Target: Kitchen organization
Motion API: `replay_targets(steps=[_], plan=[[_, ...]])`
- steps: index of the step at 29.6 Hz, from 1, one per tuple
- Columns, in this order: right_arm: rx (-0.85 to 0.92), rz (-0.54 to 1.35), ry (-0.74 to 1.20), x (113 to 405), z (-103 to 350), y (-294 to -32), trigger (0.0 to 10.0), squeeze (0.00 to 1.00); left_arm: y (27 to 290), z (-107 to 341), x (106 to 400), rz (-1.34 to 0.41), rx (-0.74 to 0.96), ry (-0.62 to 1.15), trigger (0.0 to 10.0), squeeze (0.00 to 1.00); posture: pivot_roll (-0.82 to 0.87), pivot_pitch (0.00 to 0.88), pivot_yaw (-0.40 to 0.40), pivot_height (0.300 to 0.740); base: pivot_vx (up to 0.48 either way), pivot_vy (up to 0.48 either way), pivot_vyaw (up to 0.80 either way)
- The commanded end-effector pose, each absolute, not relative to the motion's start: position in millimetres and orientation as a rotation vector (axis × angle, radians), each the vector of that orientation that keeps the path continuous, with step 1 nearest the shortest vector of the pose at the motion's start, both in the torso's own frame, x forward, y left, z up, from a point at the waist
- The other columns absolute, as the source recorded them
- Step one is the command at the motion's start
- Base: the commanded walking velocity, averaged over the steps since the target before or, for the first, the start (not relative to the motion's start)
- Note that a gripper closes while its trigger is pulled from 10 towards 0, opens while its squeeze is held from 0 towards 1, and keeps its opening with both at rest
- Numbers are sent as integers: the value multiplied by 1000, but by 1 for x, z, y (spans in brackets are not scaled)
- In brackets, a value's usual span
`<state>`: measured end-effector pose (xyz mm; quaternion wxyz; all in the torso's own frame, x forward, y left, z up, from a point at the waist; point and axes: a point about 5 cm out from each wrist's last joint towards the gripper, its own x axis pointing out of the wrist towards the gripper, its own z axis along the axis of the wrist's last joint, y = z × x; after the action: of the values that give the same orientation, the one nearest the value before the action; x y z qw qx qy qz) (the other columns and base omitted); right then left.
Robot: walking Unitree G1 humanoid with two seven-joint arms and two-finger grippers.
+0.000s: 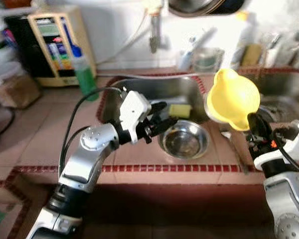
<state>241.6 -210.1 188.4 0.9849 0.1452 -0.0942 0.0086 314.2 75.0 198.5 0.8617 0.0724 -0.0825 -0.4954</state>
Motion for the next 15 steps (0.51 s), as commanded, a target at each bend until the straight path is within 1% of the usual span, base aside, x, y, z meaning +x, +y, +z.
replay_targets(steps=[1,15], plan=[[299,21,-211,241,192,-208,10000,0,76,205,316,-1045,165,-191,10000,0,-253,30,98,703,289,0,0],[298,20,-207,241,191,-209,10000,0,76,206,316,-1045,165,-192,10000,0,-251,33,98,703,291,0,0]])
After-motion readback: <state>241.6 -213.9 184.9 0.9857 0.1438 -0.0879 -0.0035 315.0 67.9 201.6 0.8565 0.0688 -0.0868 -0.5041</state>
